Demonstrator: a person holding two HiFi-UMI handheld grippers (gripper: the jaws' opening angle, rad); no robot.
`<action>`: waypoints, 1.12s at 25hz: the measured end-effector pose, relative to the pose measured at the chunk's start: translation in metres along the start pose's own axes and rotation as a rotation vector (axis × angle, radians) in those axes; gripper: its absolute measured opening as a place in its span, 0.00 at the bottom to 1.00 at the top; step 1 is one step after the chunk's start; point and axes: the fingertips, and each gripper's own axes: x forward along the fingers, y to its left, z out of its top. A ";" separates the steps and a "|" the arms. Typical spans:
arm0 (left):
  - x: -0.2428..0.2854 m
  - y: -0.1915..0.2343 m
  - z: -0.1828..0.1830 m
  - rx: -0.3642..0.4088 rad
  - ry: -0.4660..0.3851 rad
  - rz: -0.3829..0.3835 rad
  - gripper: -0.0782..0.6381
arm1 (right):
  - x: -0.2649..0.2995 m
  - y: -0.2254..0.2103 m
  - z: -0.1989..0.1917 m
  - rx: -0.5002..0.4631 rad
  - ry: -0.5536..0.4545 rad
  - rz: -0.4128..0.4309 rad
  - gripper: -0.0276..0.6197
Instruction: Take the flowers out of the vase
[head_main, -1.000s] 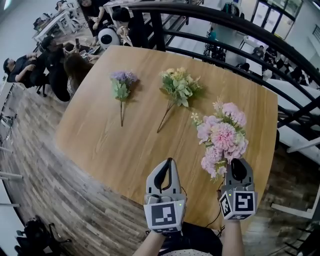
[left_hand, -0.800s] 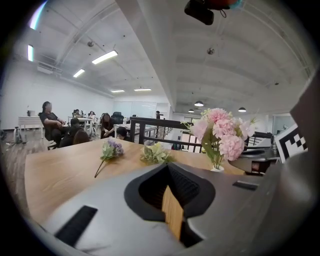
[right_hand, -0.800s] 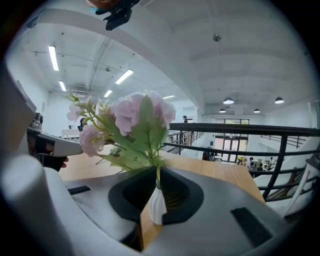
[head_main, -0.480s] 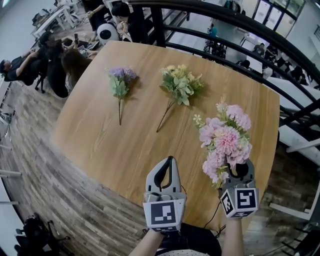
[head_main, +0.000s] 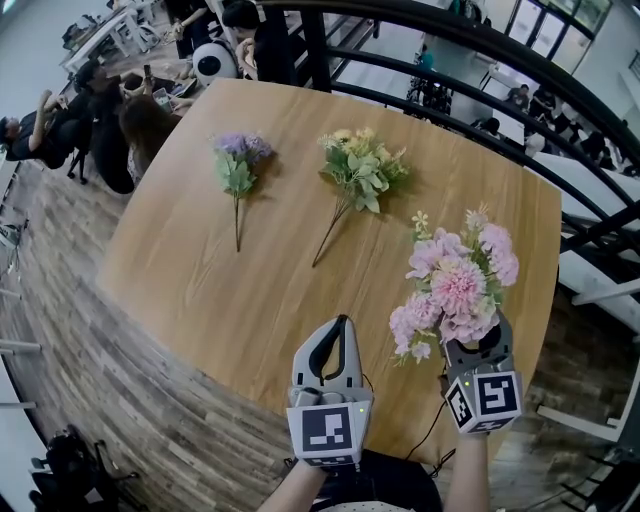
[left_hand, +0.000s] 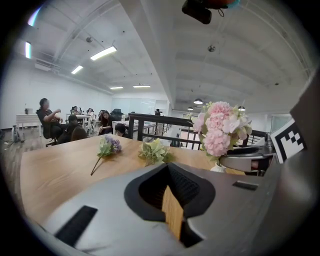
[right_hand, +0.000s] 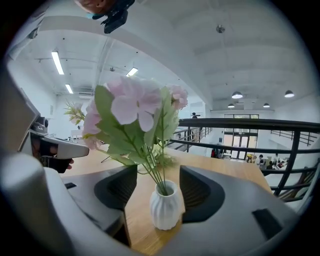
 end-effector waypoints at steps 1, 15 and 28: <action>0.000 0.000 -0.001 -0.003 0.001 0.000 0.14 | 0.000 0.000 -0.001 0.002 0.001 -0.001 0.48; 0.000 0.009 -0.006 -0.008 0.019 0.011 0.14 | 0.013 0.009 0.012 -0.024 -0.037 -0.004 0.43; 0.000 0.011 -0.010 -0.011 0.026 0.017 0.14 | 0.016 0.008 0.011 -0.037 -0.069 -0.022 0.21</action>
